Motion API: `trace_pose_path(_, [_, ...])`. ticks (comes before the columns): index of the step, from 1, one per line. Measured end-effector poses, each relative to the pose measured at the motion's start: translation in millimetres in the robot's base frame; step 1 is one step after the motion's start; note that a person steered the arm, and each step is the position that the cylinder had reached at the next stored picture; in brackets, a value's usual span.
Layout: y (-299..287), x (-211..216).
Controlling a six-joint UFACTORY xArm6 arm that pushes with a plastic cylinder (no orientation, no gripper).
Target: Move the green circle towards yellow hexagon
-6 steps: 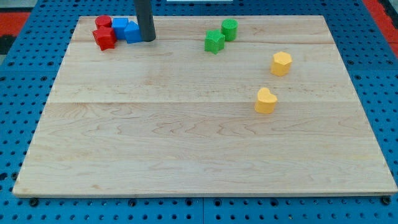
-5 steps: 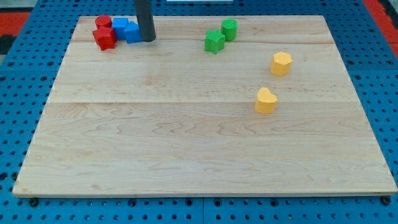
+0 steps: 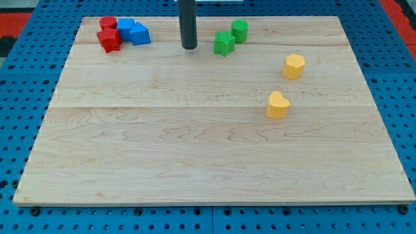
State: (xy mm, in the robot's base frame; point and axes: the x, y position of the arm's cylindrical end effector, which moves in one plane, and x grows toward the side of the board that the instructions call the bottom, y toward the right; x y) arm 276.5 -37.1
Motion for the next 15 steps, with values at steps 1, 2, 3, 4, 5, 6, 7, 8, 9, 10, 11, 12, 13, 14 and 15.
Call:
trace_pose_path(1, [5,-15])
trace_pose_path(2, [17,-36])
trace_pose_path(3, [46,-53])
trace_pose_path(4, [65,-60])
trace_pose_path(5, [73,-64])
trace_pose_path(6, [75,-60])
trace_pose_path(7, [98,-43])
trace_pose_path(8, [107,-40])
trace_pose_path(9, [107,-40])
trace_pose_path(10, [122,-40])
trace_pose_path(11, [140,-42])
trace_pose_path(12, [140,-42])
trace_pose_path(13, [140,-35])
trace_pose_path(14, [140,-15])
trace_pose_path(15, [140,-1])
